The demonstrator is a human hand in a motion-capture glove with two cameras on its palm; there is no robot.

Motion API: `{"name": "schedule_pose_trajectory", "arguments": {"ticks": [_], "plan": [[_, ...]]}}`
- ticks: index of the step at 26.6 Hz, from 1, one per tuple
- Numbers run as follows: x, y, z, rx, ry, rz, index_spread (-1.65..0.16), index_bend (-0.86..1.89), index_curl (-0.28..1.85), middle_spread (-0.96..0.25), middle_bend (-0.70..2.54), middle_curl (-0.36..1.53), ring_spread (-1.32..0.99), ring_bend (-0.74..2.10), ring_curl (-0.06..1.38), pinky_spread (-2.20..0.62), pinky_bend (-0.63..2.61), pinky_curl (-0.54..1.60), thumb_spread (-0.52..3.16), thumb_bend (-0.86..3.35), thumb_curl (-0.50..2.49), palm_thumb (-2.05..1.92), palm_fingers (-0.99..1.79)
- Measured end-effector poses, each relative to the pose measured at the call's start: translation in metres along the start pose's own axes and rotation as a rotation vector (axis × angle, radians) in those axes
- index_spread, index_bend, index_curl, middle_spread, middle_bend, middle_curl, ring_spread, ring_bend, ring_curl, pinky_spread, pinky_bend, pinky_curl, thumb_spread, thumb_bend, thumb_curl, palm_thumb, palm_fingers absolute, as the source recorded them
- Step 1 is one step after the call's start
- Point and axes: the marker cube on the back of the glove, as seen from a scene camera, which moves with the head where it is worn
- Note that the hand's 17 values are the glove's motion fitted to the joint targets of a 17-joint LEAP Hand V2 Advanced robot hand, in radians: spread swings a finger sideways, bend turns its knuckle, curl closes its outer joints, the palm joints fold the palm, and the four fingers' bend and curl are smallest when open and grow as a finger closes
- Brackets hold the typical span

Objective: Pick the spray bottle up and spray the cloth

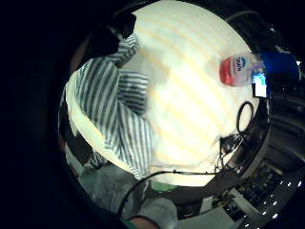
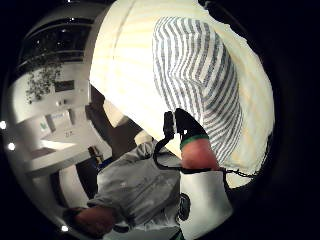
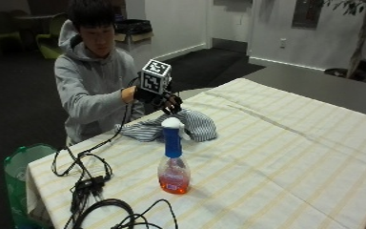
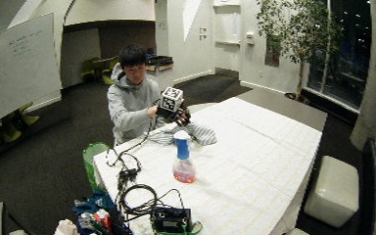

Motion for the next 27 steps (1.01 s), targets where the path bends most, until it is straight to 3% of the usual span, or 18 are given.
{"name": "schedule_pose_trajectory", "arguments": {"ticks": [6, 17, 27], "plan": [[0.005, -0.001, -0.005, 0.074, -0.019, -0.009, -0.25, 0.13, 0.12, -0.02, 0.29, 0.15, 0.0, 0.41, 0.16, 0.12, 0.39, 0.17, 0.64, 0.29, 0.17, 0.56, 0.54], [0.018, 0.012, -0.02, 0.448, -0.112, -0.068, -0.31, 0.12, 0.16, -0.03, 0.27, 0.23, -0.01, 0.45, 0.24, 0.11, 0.44, 0.25, 0.88, 0.21, 0.26, 0.63, 0.5], [0.051, 0.026, -0.027, 0.799, -0.275, -0.271, -0.33, 0.12, 0.18, -0.03, 0.29, 0.28, -0.01, 0.41, 0.26, 0.17, 0.43, 0.28, 0.92, 0.15, 0.33, 0.71, 0.43]]}}
